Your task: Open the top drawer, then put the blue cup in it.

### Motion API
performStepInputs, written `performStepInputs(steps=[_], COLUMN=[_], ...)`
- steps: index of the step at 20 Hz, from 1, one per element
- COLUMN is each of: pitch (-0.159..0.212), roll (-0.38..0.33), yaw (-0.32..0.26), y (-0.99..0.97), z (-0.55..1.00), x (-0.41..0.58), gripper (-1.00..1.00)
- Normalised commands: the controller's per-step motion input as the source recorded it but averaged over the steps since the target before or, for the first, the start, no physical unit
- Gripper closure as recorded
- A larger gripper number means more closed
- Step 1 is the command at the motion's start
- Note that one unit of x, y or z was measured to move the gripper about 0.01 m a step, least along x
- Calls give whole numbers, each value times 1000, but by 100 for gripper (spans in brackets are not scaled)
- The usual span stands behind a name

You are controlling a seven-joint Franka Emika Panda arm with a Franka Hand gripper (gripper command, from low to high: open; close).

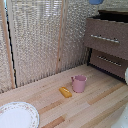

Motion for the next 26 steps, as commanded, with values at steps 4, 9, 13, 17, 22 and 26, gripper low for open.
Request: performStepInputs(steps=[4, 9, 13, 17, 22, 26], pitch=[76, 52, 0, -12, 16, 27], roll=[18, 0, -29, -18, -2, 6], yaw=[-46, -29, -18, 4, -24, -46], y=[-977, -727, -460, -10, -133, -34], z=[16, -155, -176, 86, 844, 991], x=[0, 0, -43, -167, 1, 55], gripper=[100, 100, -100, -100, -100, -100])
